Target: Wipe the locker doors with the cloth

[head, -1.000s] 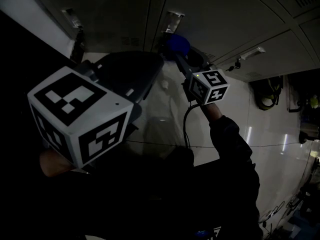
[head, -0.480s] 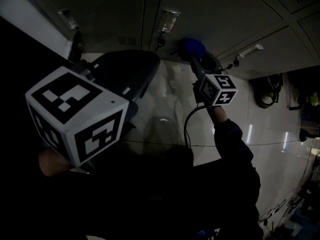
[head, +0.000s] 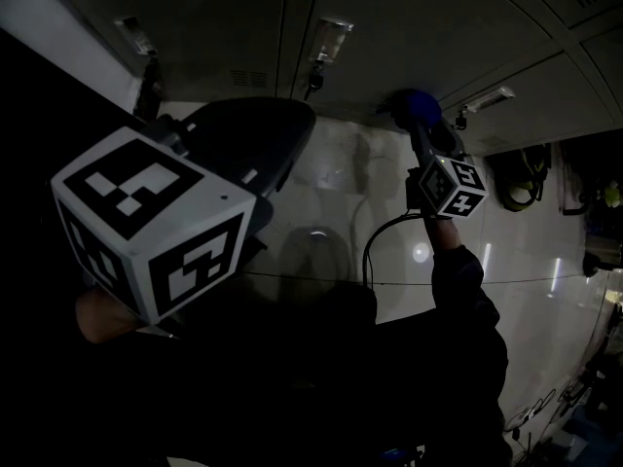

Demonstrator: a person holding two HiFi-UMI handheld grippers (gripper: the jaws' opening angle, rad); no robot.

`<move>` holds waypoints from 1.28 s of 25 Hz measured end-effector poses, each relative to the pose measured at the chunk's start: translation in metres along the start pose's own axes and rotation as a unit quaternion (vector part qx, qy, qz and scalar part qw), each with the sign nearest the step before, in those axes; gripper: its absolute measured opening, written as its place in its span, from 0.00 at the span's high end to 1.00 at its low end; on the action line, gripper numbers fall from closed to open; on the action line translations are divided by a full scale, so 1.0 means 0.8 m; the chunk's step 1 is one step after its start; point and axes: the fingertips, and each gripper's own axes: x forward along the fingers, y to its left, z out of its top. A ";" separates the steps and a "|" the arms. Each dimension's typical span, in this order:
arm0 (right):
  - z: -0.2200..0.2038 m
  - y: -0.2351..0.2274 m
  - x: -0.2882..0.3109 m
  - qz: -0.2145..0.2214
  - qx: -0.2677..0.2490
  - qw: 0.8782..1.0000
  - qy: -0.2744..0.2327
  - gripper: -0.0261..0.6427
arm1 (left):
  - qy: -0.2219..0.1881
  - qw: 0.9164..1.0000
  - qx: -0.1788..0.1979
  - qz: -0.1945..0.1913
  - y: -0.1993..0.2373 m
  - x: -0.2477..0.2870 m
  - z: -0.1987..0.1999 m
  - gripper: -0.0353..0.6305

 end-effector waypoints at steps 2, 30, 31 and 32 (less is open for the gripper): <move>-0.001 -0.013 -0.005 -0.017 0.001 1.000 0.004 0.76 | 0.001 1.000 0.000 0.000 0.000 0.000 0.000 0.98; -0.058 0.234 0.048 0.177 -0.046 0.982 0.039 0.77 | -0.003 1.000 -0.018 0.000 0.003 -0.016 0.000 0.98; -0.057 0.243 0.055 0.183 -0.046 0.981 0.040 0.77 | -0.003 1.000 -0.019 -0.001 0.003 -0.016 -0.001 0.98; -0.055 0.250 0.063 0.187 -0.049 0.980 0.039 0.77 | -0.003 1.000 -0.019 -0.002 0.003 -0.017 -0.001 0.98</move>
